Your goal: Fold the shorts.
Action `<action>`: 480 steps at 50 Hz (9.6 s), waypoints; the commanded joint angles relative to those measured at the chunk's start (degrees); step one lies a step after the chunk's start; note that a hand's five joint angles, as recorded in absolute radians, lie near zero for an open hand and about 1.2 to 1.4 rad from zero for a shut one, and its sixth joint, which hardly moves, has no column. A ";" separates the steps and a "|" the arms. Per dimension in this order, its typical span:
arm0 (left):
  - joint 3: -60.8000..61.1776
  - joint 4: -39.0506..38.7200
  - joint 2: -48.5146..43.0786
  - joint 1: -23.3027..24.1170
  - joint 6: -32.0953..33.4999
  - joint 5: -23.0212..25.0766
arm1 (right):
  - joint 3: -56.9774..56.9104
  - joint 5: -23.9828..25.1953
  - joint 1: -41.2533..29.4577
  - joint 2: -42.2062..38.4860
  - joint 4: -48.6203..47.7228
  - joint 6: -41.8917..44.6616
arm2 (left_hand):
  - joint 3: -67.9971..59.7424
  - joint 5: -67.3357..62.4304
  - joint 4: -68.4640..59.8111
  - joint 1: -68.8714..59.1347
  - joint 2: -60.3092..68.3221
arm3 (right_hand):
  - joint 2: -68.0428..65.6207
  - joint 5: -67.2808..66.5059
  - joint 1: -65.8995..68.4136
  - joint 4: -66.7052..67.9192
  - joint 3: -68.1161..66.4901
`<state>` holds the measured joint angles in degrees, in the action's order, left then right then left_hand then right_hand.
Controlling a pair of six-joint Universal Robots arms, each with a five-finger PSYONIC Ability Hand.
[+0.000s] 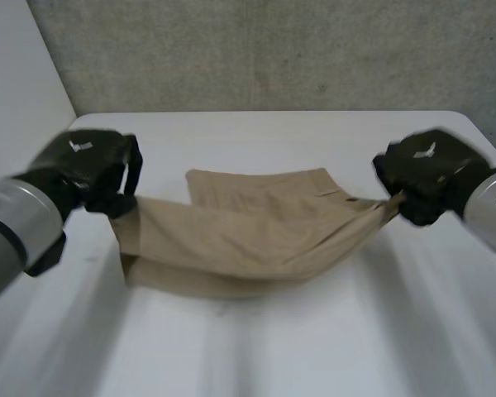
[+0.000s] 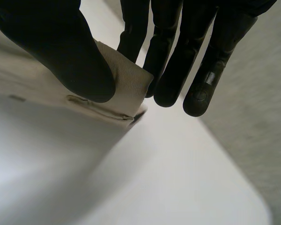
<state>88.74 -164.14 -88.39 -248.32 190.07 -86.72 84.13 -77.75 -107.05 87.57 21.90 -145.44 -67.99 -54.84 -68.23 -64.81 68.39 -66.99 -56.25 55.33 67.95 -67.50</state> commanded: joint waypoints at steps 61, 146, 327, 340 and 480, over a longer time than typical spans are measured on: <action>10.67 -18.41 -22.26 4.86 0.04 -2.92 | 1.92 -8.38 -4.04 -20.07 -13.55 -7.49 | 34.57 31.41 34.81 31.38 -34.96 | -13.01 -13.75 24.67 12.05 -12.50; 20.86 -13.59 -6.09 8.29 6.89 -4.42 | 11.58 -4.69 -3.60 -13.13 -6.96 3.58 | -12.01 -15.16 -11.77 -15.19 11.61 | -13.01 -13.75 24.67 12.05 -12.50; 15.22 -10.77 -3.65 4.75 8.32 -4.59 | 12.46 -1.09 -0.09 -11.72 -13.11 -8.98 | 37.59 34.44 37.83 34.41 -37.99 | -13.01 -13.75 24.67 12.05 -12.50; 24.99 -3.56 0.24 18.91 -12.06 -10.29 | 9.21 -1.09 0.35 -16.03 -16.79 -19.26 | 35.24 32.08 35.48 32.05 -35.63 | -13.01 -13.75 24.67 12.05 -12.50; -55.34 -25.09 -67.43 3.37 27.82 -3.19 | -33.05 -13.92 -2.20 -50.37 -31.83 -5.48 | -12.01 -15.16 -11.77 -15.19 11.61 | -13.01 -13.75 24.67 12.05 -12.50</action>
<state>37.61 -188.20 -148.94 -243.75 216.68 -91.64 55.82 -91.64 -108.04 43.62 -8.62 -153.20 -67.98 -55.93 -68.47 -63.70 68.54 -66.99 -57.36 55.62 68.27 -67.50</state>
